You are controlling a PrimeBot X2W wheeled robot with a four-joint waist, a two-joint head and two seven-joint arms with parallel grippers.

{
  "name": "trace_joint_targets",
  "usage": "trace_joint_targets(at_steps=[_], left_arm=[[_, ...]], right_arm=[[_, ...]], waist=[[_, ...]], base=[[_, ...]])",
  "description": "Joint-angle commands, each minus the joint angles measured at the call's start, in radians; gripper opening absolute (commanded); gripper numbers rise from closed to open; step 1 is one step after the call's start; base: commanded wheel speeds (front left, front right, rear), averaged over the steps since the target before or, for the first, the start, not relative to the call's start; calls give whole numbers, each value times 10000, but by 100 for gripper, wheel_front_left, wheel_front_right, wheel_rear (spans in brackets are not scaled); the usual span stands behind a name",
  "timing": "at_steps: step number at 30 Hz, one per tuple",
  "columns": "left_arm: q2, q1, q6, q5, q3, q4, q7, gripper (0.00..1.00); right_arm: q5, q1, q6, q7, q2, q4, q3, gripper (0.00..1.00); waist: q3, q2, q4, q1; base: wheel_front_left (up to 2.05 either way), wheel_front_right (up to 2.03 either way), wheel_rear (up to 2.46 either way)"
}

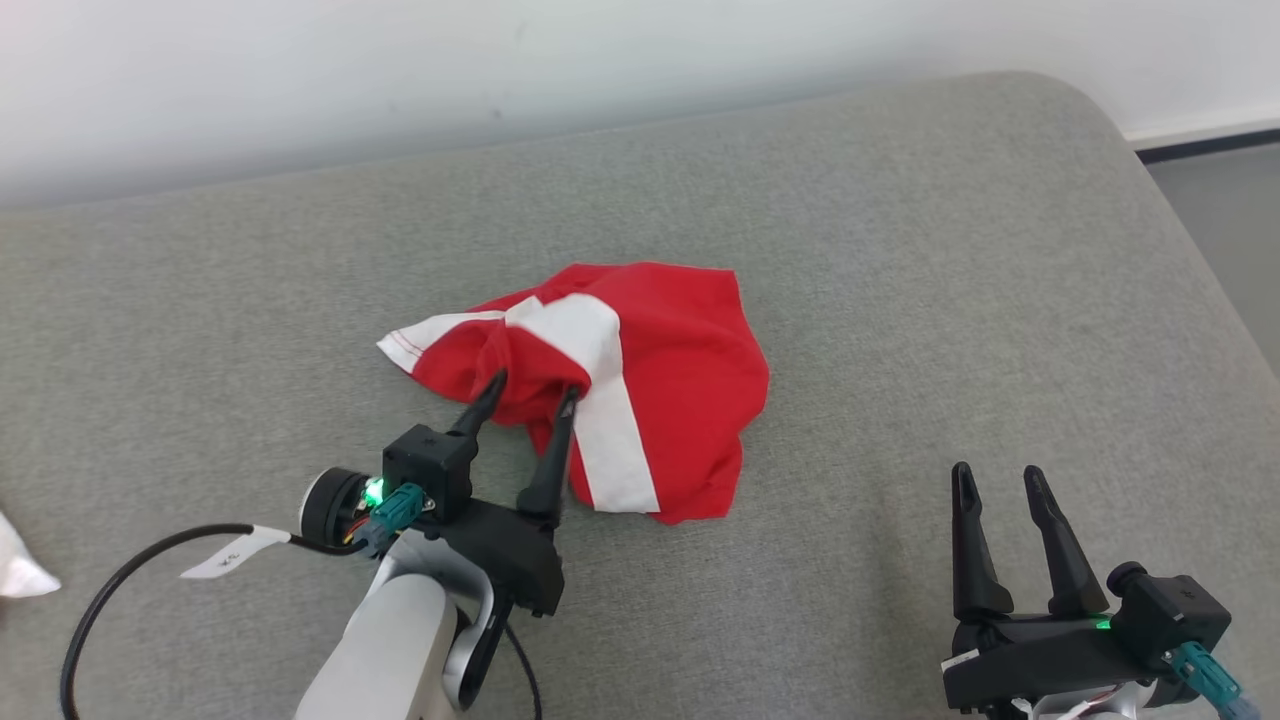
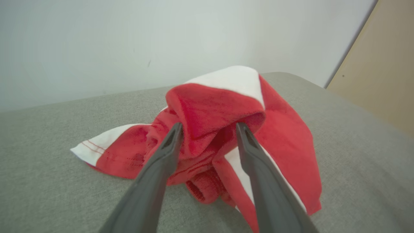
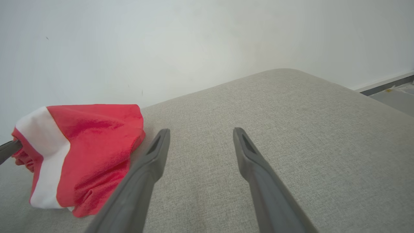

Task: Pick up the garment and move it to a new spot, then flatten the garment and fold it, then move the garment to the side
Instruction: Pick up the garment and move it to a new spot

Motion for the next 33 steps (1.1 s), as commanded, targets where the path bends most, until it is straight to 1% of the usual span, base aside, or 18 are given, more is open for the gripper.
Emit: trace_joint_targets(at_steps=[1,6,13,17,21,24,26,28,31,33], left_arm=[[-66,-129,6,-50,-27,-51,-77,100],[-47,-251,139,49,34,-733,-248,100],[706,571,485,285,655,-2043,-278,100],[1200,1441,681,402,1135,-2635,-281,100],[1491,2412,853,496,1708,-3283,-283,100],[1534,3138,923,628,2147,-3791,-284,100],[1378,3582,997,628,2467,-4182,-284,100],[1297,3985,971,763,2802,-4509,-286,100],[921,4520,944,977,3271,-5023,-285,100],[701,4849,829,1114,3588,-5288,-285,100]], right_arm=[[-41,67,34,-27,3,-18,-27,100],[-138,232,34,-27,6,-112,-104,100],[-232,386,34,-27,1,-315,-202,100],[-303,444,34,-27,4,-389,-243,100],[-354,518,34,-27,4,-459,-276,100],[-391,650,34,-29,3,-546,-328,100],[-457,675,34,-29,4,-592,-355,100],[-493,733,34,-27,3,-624,-379,100],[-558,817,34,-29,4,-652,-376,100],[-565,842,34,-27,3,-676,-394,100]], waist=[[-114,0,148,0],[-315,0,538,0],[-604,0,959,0],[-748,0,1118,0],[-890,0,1222,0],[-988,0,1321,0],[-1022,0,1393,0],[-1041,0,1452,0],[-1074,0,1501,0],[-1083,0,1524,0]], base=[[0,0,0],[0,0,0],[0,0,0],[0,0,0],[0,0,0],[0,0,0],[0,0,0],[0,0,0],[0,0,0],[0,0,0]])
